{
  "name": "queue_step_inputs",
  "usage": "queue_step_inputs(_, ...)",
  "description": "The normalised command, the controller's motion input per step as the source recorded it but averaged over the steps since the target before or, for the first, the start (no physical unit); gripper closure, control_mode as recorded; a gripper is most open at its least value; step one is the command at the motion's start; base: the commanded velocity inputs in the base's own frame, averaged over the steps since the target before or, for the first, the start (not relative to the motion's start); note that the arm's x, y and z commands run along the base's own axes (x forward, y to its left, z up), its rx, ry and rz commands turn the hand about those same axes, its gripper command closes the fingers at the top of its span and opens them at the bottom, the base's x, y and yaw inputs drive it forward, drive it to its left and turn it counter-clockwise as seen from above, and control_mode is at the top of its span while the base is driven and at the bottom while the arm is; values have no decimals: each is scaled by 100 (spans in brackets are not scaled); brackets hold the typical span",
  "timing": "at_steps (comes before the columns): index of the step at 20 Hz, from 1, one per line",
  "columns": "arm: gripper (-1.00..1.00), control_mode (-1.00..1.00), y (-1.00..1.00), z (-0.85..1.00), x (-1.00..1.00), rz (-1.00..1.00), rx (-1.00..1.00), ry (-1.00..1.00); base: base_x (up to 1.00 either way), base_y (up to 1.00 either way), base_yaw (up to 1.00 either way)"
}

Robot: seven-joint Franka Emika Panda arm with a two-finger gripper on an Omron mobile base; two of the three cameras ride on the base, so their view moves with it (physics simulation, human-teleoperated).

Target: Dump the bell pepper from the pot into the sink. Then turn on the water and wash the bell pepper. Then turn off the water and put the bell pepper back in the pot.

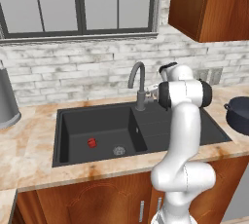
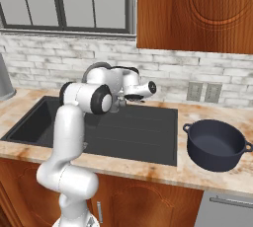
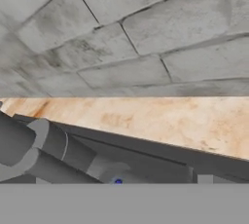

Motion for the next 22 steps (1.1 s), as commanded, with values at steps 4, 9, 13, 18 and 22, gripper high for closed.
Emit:
queue_step_inputs(4, -100, -100, 0, -3, 25, 0, 3, 0, 0, 0, 0)
queue_step_inputs(9, -100, -100, 0, -4, 19, 0, 1, 0, 0, 0, 0)
queue_step_inputs(13, 100, -100, 0, -9, 4, 0, 0, 0, 0, 0, 0)
queue_step_inputs(18, 100, -100, -1, -10, 0, 0, 0, 0, 0, 0, 0)
queue_step_inputs(22, 100, -100, -9, -11, 0, 0, 0, 0, 0, 0, 0)
